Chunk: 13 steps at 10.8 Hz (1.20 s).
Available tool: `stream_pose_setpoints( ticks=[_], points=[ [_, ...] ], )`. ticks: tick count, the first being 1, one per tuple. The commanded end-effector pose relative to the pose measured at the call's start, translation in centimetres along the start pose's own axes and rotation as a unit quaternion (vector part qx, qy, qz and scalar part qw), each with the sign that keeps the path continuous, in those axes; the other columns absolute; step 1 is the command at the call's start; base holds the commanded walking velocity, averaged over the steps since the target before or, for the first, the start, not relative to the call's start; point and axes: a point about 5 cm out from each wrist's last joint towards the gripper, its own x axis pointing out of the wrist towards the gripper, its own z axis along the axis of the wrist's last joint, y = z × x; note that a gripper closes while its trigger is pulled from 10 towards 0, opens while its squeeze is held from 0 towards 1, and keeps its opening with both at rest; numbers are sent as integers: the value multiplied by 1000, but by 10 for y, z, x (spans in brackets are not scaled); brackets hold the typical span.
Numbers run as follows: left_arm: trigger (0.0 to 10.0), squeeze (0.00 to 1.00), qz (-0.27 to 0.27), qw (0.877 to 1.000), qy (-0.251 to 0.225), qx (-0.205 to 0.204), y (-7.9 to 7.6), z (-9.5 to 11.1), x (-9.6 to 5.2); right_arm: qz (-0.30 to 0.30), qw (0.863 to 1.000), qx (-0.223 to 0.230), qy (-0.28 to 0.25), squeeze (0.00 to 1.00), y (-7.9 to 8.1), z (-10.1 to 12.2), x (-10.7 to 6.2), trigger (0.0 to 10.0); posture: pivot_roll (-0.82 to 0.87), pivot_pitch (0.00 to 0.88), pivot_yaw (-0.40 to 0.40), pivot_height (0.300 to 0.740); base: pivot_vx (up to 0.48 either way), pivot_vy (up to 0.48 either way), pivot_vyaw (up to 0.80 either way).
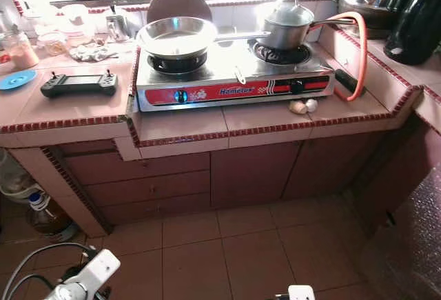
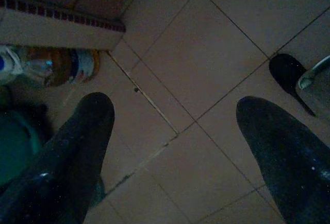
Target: Kitchen organization
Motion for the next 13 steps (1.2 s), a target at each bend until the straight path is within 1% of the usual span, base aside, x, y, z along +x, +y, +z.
stream_pose_setpoints(
  ticks=[1, 2, 3, 4, 5, 6, 7, 8, 9, 10, 11, 12, 13],
  points=[
    [10000, 0, 2, 1000, -1, 27, -2, -2, 0, 7, 999, -43, 8, 0, 5, -4, -1, 10000, 150, 0, 17, 740, 0, 0, 0],
    [10000, 0, 2, 997, -7, 72, -4, -2, -1, -4, 992, -121, -18, 0, 15, 9, 1, 10000, 115, 0, 40, 740, 0, 0, 0],
    [10000, 0, 0, 996, -9, 85, -4, 0, 0, -36, 981, -183, -47, 0, 17, 21, 2, 10000, 77, 0, 65, 740, 0, 0, 0],
    [10000, 0, -6, 993, -20, 118, -3, 10, 1, -74, 971, -206, -92, 0, 23, 44, 4, 10000, 40, 0, 107, 740, 0, 0, 0],
    [10000, 0, -6, 992, -23, 120, -1, 17, 2, -41, 982, -164, -85, 0, 35, 45, 4, 10000, 10, 0, 127, 740, 0, 0, 0],
    [10000, 0, -3, 992, -29, 126, 2, 27, 3, -32, 986, -148, -75, 0, 35, 42, 4, 10000, -7, 0, 157, 740, 0, 0, 0],
    [10000, 0, 6, 994, -39, 101, 7, 39, 3, -23, 991, -113, -63, 0, 31, 36, 4, 10000, -18, 0, 159, 740, 0, 0, 0],
    [10000, 0, 15, 999, -36, 12, 11, 45, 4, -16, 998, -38, -44, 0, 16, 21, 3, 10000, -21, 0, 139, 740, 0, 0, 0],
    [10000, 0, 10, 998, -29, -51, 8, 43, 4, -6, 999, -5, -41, 0, 10, 17, 2, 10000, -1, 0, 108, 740, 0, 0, 0],
    [10000, 0, -4, 993, -30, -115, 3, 43, 4, -4, 996, 73, -42, 0, -1, 16, 2, 10000, 16, 0, 82, 740, 0, 0, 0],
    [10000, 0, -5, 985, -21, -169, -3, 39, 4, 1, 991, 119, -61, 0, -7, 28, 3, 10000, 44, 0, 34, 740, 0, 0, 0],
    [10000, 0, -9, 970, -3, -244, -11, 30, 4, 18, 992, 90, -84, 0, -1, 47, 6, 10000, 56, 0, 2, 740, 0, 0, 0],
    [10000, 0, -6, 964, 7, -264, -16, 24, 4, 41, 992, 44, -108, 0, 9, 67, 7, 10000, 85, 0, -36, 740, 0, 0, 0]
  ],
)
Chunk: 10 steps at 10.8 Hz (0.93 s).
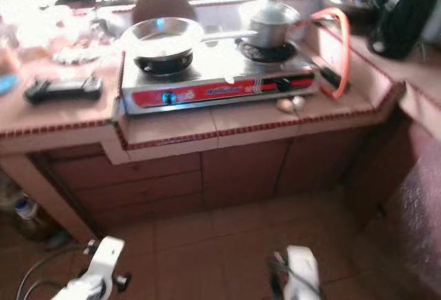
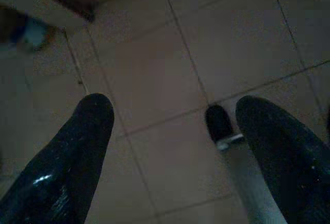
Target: Kitchen organization
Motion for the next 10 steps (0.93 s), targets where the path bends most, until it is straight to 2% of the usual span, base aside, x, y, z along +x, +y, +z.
stream_pose_setpoints(
  ticks=[1, 2, 4, 5, 7, 8, 10],
  points=[
    [10000, 0, 5, 1000, -1, 7, -1, 0, 0, 24, 1000, -12, -5, 0, 9, 4, 2, 10000, 108, 0, -59, 740, 0, 0, 0],
    [10000, 0, 7, 1000, -3, 11, -2, -1, 0, 42, 999, -15, -23, 0, 16, 20, 6, 10000, 131, 0, -78, 740, 0, 0, 0],
    [10000, 0, 5, 999, -11, 48, -3, 0, 0, 54, 998, -31, -32, 0, 24, 33, 9, 10000, 166, 0, -81, 740, 0, 0, 0],
    [10000, 0, 6, 998, -11, 55, -2, -1, 0, 53, 997, -52, -28, 0, 25, 30, 9, 10000, 173, 0, -78, 740, 0, 0, 625],
    [10000, 0, 8, 997, -8, 72, 1, -4, -1, 48, 997, -58, -7, 0, 21, 11, 4, 10000, 146, 0, -48, 740, 0, 0, 800],
    [10000, 0, 4, 994, -2, 107, 4, -6, -1, 23, 998, -48, 18, 0, 11, -7, -1, 10000, 141, 0, -49, 740, 0, 0, 800],
    [10000, 0, 2, 991, -13, 133, 6, 1, -1, 29, 998, -58, 27, 0, 12, -18, -4, 10000, 146, 0, -59, 740, 0, 0, 800]
  ],
)
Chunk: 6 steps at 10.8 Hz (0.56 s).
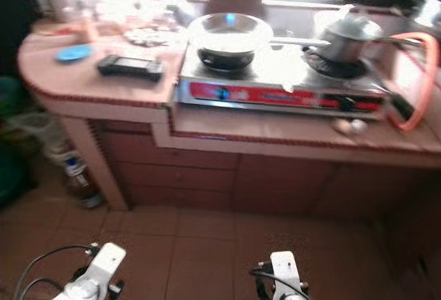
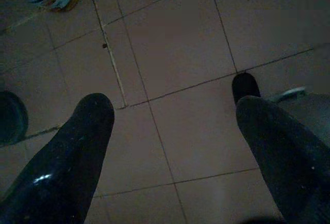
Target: Kitchen organization
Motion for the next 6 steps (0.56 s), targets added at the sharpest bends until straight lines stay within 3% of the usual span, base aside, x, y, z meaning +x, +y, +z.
stream_pose_setpoints(
  ticks=[1, 2, 6],
  points=[
    [10000, 0, -2, 1000, -4, 1, 1, 2, 0, -9, 1000, 3, -3, 0, -3, 1, 0, 10000, 159, 0, -65, 740, 0, 0, 800],
    [10000, 0, -5, 1000, -14, -5, 0, 9, 1, -8, 1000, 4, -1, 0, -1, 4, 1, 10000, 164, 0, -68, 740, 0, 0, 800],
    [10000, 0, -12, 1000, -9, -18, -7, 11, 1, -50, 997, 59, 7, 0, -18, 4, 0, 10000, 151, 0, -72, 740, 0, 0, 0]
  ],
)
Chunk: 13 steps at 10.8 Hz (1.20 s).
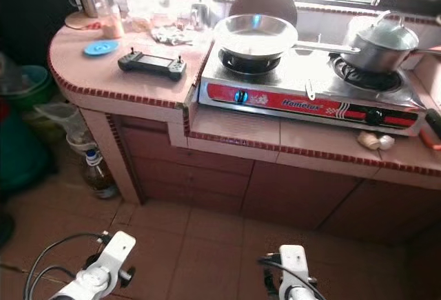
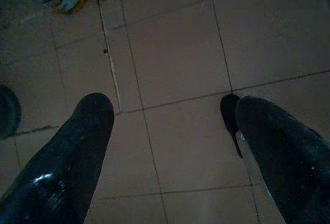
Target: Kitchen organization
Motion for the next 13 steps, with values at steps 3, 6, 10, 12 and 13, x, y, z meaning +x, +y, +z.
stream_pose_setpoints(
  ticks=[3, 6, 10, 12, 13],
  points=[
    [10000, 0, 17, 996, 23, -87, 0, -12, -1, 6, 1000, 25, 14, 0, -6, -8, -2, 10000, 155, 0, -89, 740, 0, 0, 0],
    [10000, 0, 29, 977, -3, -211, 5, 5, 1, 51, 991, 119, -32, 0, 14, 26, 5, 10000, 180, 0, -123, 740, 0, 0, 0],
    [10000, 0, 8, 987, -11, -162, -6, 18, 2, 72, 995, 57, -32, 0, 24, 35, 7, 10000, 182, 0, -124, 740, 0, 0, 0],
    [10000, 0, 6, 992, -5, -124, -3, 12, 1, 61, 997, 38, -11, 0, 19, 18, 5, 10000, 182, 0, -113, 740, 0, 0, 0],
    [10000, 0, 3, 994, -3, -114, -2, 11, 1, 57, 998, 39, -6, 0, 18, 14, 4, 10000, 181, 0, -97, 740, 0, 0, 0]
  ],
)
